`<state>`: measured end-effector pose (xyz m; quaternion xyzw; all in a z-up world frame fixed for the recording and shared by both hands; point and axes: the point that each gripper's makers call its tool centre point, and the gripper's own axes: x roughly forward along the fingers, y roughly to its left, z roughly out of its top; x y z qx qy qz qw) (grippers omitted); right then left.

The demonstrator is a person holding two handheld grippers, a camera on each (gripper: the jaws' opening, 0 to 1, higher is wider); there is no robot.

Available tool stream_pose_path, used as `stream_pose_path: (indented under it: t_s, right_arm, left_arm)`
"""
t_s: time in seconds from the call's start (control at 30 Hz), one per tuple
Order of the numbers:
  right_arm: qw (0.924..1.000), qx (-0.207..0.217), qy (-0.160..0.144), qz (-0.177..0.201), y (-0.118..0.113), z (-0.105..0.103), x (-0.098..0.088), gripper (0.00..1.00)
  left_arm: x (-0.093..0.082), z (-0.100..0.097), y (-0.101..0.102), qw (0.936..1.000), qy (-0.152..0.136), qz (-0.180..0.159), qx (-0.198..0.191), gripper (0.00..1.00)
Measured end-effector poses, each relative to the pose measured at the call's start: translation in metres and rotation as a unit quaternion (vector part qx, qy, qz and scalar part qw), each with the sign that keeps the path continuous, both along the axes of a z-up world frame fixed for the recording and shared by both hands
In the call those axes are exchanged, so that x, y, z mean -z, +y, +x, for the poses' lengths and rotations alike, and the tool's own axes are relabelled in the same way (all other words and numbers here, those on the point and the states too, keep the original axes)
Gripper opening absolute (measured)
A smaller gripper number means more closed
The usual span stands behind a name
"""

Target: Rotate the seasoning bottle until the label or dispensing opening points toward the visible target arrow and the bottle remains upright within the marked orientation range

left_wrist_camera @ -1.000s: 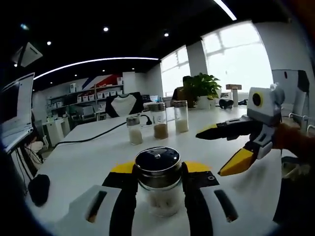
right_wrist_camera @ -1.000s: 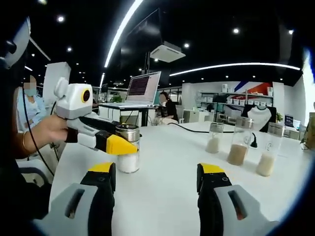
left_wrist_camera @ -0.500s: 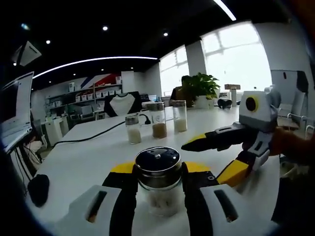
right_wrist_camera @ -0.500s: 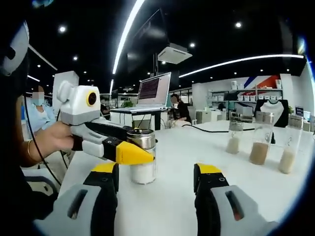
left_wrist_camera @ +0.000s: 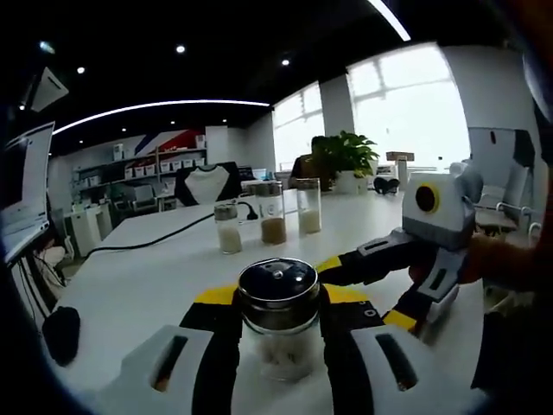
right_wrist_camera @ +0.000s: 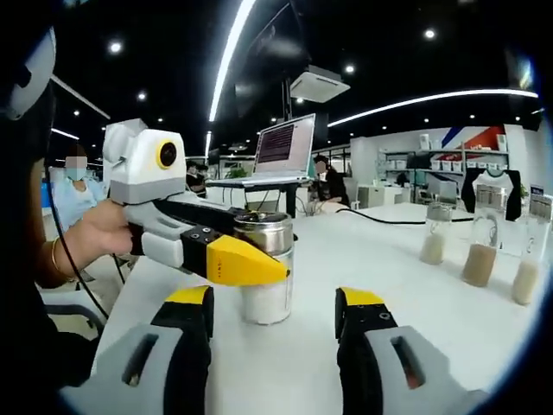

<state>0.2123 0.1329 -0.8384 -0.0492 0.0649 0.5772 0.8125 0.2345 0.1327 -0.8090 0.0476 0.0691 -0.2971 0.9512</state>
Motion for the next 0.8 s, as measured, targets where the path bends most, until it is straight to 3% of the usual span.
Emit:
stream_pose_path:
  t_s: [0.07, 0.23, 0.8]
  right_arm:
    - [0.9998, -0.013, -0.015, 0.0, 0.004, -0.002, -0.002, 0.5]
    - [0.9994, -0.029, -0.017, 0.003, 0.012, -0.007, 0.0, 0.42]
    - [0.9991, -0.035, -0.022, 0.0, 0.018, 0.0, 0.0, 0.39]
  left_arm:
    - [-0.001, -0.001, 0.001, 0.9999, 0.004, -0.011, 0.005, 0.37]
    - [0.0, -0.002, 0.0, 0.9999, 0.005, -0.011, 0.007, 0.37]
    - [0.0, -0.003, -0.002, 0.9995, 0.01, -0.024, 0.018, 0.37]
